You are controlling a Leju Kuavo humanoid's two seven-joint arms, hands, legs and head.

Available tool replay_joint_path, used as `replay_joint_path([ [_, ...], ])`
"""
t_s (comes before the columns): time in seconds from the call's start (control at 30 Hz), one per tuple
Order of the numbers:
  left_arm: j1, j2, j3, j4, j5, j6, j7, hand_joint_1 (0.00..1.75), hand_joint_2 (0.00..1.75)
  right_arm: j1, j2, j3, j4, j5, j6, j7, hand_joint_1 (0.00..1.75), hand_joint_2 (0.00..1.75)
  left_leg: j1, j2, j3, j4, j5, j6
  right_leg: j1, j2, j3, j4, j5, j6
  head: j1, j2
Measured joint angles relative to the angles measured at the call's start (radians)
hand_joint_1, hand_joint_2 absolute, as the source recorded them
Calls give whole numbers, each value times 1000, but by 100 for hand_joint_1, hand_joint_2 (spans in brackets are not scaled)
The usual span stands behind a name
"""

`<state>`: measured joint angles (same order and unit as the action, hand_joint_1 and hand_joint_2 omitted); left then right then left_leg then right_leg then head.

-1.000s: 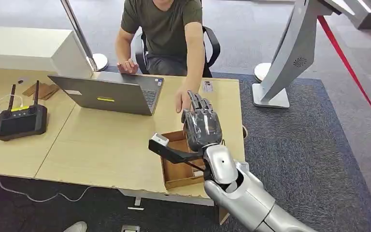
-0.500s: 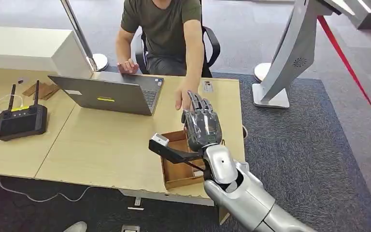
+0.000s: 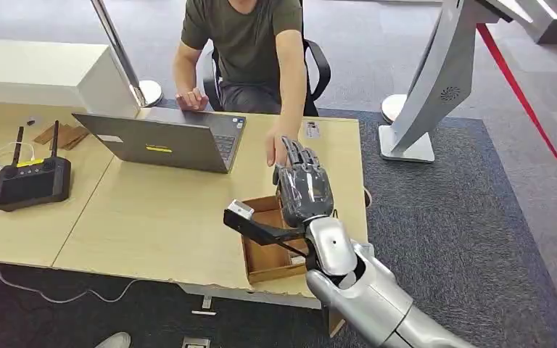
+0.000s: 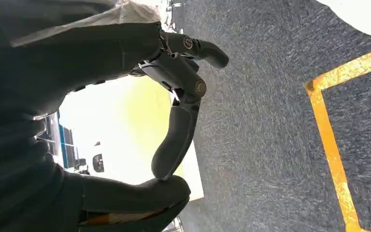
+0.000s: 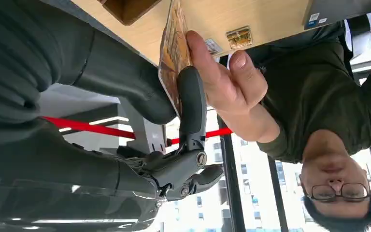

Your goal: Pass the card to the sensor for recognition and then transmit it.

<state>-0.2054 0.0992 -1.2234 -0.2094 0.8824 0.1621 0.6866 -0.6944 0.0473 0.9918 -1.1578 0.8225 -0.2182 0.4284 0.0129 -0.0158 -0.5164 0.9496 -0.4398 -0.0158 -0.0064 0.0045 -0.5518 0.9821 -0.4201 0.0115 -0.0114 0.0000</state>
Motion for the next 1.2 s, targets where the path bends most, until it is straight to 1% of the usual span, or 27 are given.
replay_joint_path([
  [1.2,0,0,-3,0,0,0,0,0,175,-1,0,1,1,0,0,0,175,175,0,0,0,0,0,0,0,0,0,0,0,0,0,0],
])
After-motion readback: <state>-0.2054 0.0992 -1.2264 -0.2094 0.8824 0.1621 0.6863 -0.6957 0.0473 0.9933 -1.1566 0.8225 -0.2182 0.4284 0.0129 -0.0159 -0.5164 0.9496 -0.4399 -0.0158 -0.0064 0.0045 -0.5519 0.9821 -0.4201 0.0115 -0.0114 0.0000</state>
